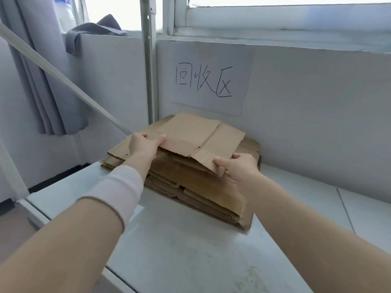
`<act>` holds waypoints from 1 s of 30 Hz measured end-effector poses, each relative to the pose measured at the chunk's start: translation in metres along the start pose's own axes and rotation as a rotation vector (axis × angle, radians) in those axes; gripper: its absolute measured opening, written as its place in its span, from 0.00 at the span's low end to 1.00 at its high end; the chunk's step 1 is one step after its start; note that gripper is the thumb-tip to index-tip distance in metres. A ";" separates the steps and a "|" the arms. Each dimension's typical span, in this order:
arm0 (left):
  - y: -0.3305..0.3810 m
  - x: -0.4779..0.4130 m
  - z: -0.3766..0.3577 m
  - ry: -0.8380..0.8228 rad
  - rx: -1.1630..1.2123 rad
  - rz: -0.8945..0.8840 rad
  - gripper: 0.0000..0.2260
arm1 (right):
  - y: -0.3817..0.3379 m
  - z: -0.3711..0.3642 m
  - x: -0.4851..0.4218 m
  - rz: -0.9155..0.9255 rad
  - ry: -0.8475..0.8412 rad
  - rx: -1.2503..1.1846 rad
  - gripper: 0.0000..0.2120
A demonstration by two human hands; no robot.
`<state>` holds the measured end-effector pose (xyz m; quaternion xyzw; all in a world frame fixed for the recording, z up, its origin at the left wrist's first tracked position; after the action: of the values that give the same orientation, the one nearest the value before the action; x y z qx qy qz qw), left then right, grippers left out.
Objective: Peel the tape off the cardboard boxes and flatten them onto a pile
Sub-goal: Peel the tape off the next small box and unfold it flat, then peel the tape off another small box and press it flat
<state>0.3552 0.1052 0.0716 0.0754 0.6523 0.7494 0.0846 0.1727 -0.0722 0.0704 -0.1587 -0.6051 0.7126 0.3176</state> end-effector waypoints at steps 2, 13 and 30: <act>-0.004 -0.013 -0.005 0.038 -0.254 0.006 0.17 | 0.003 -0.005 -0.016 -0.043 -0.002 0.115 0.22; -0.017 -0.008 -0.041 -0.046 -0.934 -0.371 0.15 | 0.019 -0.014 -0.032 0.075 0.076 0.630 0.22; 0.093 0.127 -0.099 -0.188 -1.351 -0.772 0.16 | -0.003 0.077 0.061 0.280 0.084 1.066 0.21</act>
<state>0.2065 0.0253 0.1509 -0.1612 0.0253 0.8920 0.4216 0.0813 -0.0910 0.0999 -0.0831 -0.1202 0.9488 0.2801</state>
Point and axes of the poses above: each hand's wrist, its own x-axis away from the middle knuckle, its own z-axis out of the back of the hand, y = z × x, the point moved 6 cm from there along -x, towards the middle knuckle, and after that the axes turned 9 degrees about -y, right-handed, at the moved point
